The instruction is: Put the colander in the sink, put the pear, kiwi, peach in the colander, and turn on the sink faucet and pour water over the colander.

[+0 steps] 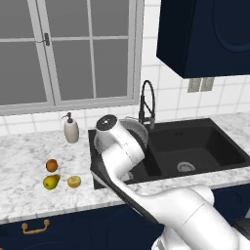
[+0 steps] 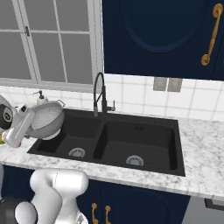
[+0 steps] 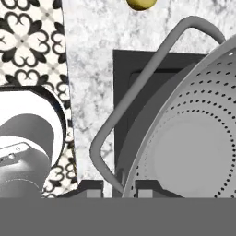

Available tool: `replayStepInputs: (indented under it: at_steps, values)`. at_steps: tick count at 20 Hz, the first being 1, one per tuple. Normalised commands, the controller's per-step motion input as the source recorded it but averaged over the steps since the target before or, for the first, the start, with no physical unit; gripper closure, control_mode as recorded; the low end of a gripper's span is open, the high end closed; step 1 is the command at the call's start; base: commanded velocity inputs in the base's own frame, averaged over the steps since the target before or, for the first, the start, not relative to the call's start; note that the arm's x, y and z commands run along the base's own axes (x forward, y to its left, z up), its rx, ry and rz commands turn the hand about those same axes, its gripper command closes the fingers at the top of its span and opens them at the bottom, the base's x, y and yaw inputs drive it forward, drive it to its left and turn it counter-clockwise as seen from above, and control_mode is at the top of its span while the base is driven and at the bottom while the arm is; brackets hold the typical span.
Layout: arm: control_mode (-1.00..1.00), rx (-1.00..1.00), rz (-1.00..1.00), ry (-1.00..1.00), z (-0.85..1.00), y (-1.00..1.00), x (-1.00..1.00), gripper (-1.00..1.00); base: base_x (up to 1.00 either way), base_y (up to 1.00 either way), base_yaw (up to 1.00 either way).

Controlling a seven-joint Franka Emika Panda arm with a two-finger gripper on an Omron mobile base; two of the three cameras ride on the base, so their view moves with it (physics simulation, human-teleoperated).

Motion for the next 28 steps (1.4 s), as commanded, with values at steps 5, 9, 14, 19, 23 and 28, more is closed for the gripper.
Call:
replayStepInputs:
  at_steps: [5,9,14,19,23,28]
  values:
    - [-1.0,-0.04,0.01,0.13,-0.67,0.03,0.69,1.0,0.0,0.0,0.0]
    - [-1.0,0.0,0.0,0.04,-0.56,0.0,0.64,1.0,0.0,0.0,0.0]
    - [-1.0,0.0,0.0,0.0,-0.55,-0.01,0.43,1.0,0.0,0.0,0.0]
    - [-1.0,0.0,0.0,0.0,-0.39,-0.23,0.38,1.0,0.0,0.0,0.0]
    - [-1.0,0.04,0.0,0.04,-0.32,-0.27,0.41,1.0,0.0,0.0,0.0]
    - [-1.0,0.08,0.0,0.07,-0.3,-0.15,0.3,1.0,0.0,0.0,0.0]
